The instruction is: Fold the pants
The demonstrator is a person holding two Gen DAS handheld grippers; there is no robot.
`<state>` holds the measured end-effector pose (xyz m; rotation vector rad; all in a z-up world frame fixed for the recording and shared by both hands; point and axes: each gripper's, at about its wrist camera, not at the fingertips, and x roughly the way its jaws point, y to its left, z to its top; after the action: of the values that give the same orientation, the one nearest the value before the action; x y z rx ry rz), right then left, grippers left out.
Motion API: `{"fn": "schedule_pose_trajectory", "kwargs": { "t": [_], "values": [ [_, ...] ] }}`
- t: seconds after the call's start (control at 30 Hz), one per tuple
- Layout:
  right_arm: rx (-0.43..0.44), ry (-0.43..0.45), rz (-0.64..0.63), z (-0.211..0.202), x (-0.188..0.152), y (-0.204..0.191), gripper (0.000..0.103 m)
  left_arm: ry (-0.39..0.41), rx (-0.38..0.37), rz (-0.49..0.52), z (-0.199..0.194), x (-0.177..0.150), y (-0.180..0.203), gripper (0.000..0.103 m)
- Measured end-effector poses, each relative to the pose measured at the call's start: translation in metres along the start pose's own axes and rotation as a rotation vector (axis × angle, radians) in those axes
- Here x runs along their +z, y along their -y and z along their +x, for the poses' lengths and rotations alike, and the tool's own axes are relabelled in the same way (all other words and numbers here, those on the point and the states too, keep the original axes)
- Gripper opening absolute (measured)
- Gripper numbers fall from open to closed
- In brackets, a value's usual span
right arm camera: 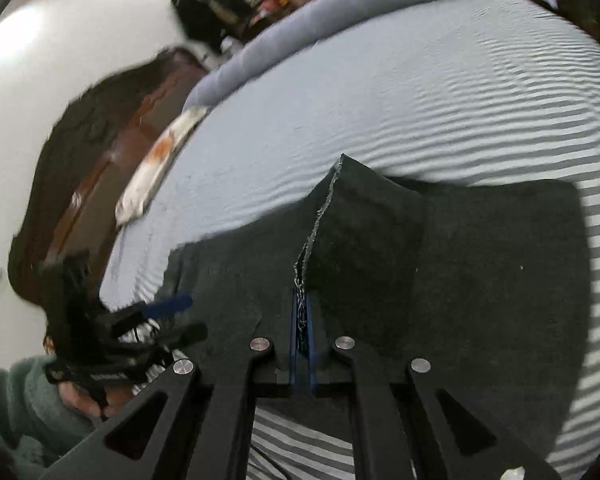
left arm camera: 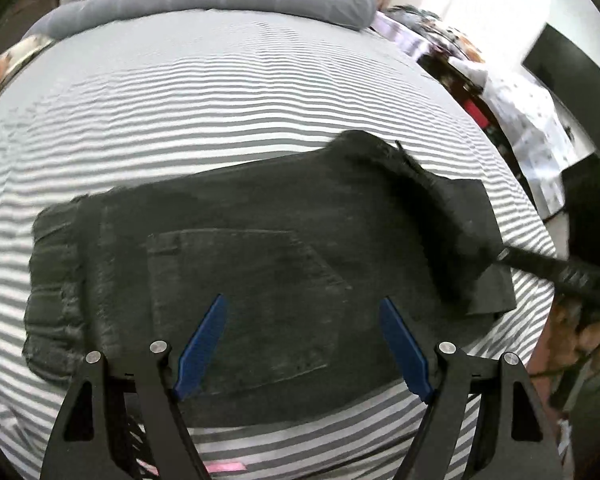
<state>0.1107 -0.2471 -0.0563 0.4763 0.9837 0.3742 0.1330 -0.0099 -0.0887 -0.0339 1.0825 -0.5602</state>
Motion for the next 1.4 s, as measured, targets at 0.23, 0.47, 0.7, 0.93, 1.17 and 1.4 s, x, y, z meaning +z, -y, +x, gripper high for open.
{"fn": "schedule_pose_trajectory", "kwargs": {
  "t": [0.23,0.47,0.7,0.93,1.17,1.4],
  "values": [
    [-0.084,-0.108,-0.017,0.044,-0.019,-0.014,0.022,-0.008,-0.057,-0.057,0.000,-0.006,-0.019,0.079],
    [-0.066,0.010,0.047,-0.002,-0.050,-0.019,0.047,-0.003,-0.178,-0.079,-0.001,-0.003,-0.006,0.079],
    [-0.030,0.019,0.168,-0.012,-0.091,-0.006,0.049,-0.058,-0.210,-0.045,0.018,-0.002,0.015,0.079],
    [0.009,0.088,0.303,-0.016,-0.109,0.020,0.049,-0.120,-0.222,-0.041,0.041,-0.003,0.036,0.079],
    [0.009,0.135,0.411,-0.016,-0.117,0.050,0.049,-0.151,-0.211,-0.021,0.072,0.006,0.065,0.079],
    [-0.047,0.254,0.559,-0.045,-0.122,0.101,0.049,-0.130,-0.190,-0.001,0.081,0.011,0.078,0.041]
  ]
}}
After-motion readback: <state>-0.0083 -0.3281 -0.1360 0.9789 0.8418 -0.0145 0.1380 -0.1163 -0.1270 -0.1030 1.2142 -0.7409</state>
